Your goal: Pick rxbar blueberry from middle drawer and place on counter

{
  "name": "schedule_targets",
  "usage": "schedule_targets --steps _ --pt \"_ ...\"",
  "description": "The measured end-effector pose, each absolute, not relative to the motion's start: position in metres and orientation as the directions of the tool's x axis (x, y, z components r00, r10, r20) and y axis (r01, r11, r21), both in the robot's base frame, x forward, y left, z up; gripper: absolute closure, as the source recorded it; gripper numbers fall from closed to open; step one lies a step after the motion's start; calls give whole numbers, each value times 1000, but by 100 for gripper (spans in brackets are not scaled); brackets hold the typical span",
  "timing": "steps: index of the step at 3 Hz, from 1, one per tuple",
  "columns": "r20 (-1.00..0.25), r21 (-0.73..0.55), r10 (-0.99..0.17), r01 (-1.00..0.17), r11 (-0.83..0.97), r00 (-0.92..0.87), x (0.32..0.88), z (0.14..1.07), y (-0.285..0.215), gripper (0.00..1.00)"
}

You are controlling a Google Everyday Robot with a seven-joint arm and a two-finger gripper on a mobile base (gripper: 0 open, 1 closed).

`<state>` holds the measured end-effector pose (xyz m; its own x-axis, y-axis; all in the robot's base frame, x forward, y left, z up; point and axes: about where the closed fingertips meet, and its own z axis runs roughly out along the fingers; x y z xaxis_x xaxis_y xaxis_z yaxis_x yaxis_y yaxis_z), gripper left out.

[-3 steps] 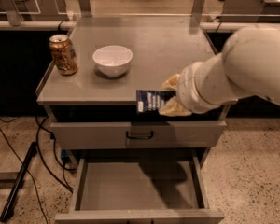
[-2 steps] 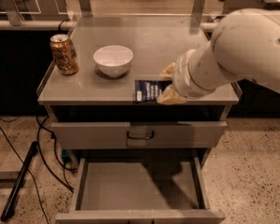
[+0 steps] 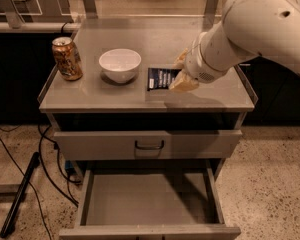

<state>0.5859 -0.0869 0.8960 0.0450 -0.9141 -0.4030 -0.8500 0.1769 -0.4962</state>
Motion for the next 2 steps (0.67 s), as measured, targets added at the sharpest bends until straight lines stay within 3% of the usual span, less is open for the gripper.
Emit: schedule_targets --steps 2 --pt "-488 -394 -869 -869 299 -78 618 888 -106 100"
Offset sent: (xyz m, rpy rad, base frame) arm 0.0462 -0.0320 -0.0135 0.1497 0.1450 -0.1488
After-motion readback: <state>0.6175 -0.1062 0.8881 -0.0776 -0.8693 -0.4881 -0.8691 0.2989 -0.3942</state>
